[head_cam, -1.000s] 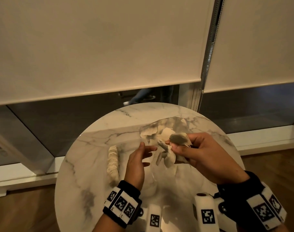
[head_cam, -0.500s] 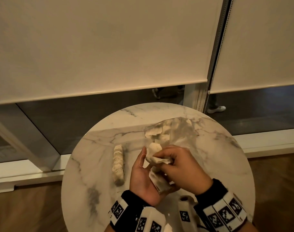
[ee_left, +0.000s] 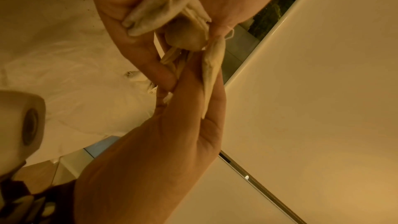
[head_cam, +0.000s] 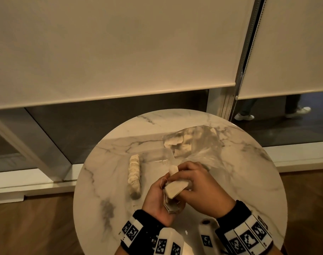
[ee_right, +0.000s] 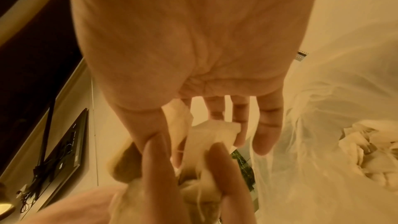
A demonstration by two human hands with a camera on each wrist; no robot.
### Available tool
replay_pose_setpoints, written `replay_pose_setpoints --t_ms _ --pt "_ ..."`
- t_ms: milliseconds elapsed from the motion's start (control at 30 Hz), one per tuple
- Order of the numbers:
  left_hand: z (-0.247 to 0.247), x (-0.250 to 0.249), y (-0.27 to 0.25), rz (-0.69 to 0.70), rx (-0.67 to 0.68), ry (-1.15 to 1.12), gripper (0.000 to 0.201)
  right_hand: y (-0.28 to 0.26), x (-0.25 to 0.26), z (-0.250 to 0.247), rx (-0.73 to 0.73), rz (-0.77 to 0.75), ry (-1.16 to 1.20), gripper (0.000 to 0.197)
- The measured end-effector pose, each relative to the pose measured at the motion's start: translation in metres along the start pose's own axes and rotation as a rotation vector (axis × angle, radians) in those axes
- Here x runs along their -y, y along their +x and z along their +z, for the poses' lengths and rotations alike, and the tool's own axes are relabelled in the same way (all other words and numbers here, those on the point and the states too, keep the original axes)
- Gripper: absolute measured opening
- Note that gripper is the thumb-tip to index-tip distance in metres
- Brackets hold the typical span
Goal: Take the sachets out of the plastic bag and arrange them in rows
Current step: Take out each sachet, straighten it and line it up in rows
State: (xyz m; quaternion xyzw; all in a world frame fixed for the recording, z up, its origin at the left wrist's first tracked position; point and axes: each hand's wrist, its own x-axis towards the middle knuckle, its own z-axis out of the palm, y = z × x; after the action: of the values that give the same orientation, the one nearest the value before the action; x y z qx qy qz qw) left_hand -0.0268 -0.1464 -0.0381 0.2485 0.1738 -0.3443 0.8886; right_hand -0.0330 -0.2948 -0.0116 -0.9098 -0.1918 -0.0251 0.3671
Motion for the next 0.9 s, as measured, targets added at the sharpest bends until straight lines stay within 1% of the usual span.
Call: replay_pose_setpoints --t_ms 100,200,267,333,467,567,700,767,833,900 --pt "-0.002 -0.003 -0.001 -0.024 0.002 -0.056 0.03 -0.001 0.0 -0.001 -0.054 -0.043 0.022 0.032" --pt "-0.004 -0.006 -0.002 -0.063 -0.018 -0.081 0.033 -0.001 0.0 -0.001 -0.091 -0.086 0.034 0.025" --pt "-0.006 -0.008 -0.002 -0.094 -0.023 -0.092 0.03 -0.001 0.0 -0.001 -0.092 -0.096 0.048 0.021" --pt "-0.009 -0.01 -0.001 -0.114 -0.045 -0.092 0.029 -0.001 -0.001 -0.002 -0.08 -0.105 0.059 0.021" --pt "-0.012 -0.012 0.0 -0.152 -0.056 -0.146 0.033 -0.001 -0.001 -0.001 -0.059 -0.095 0.058 0.02" --pt "-0.016 -0.012 0.001 -0.174 -0.06 -0.186 0.033 -0.002 -0.001 0.0 -0.047 -0.064 0.126 0.029" --pt "-0.02 -0.014 0.002 -0.163 -0.099 -0.207 0.032 -0.004 0.0 -0.004 -0.062 -0.036 0.222 0.044" --pt "-0.019 -0.015 0.001 -0.157 -0.105 -0.214 0.034 -0.006 0.001 -0.007 -0.04 -0.046 0.253 0.048" --pt "-0.016 -0.016 -0.001 -0.158 -0.107 -0.222 0.035 -0.007 0.004 -0.01 0.012 -0.088 0.271 0.044" --pt "-0.014 -0.015 -0.002 -0.149 -0.105 -0.235 0.034 -0.008 0.005 -0.009 0.021 -0.117 0.281 0.033"
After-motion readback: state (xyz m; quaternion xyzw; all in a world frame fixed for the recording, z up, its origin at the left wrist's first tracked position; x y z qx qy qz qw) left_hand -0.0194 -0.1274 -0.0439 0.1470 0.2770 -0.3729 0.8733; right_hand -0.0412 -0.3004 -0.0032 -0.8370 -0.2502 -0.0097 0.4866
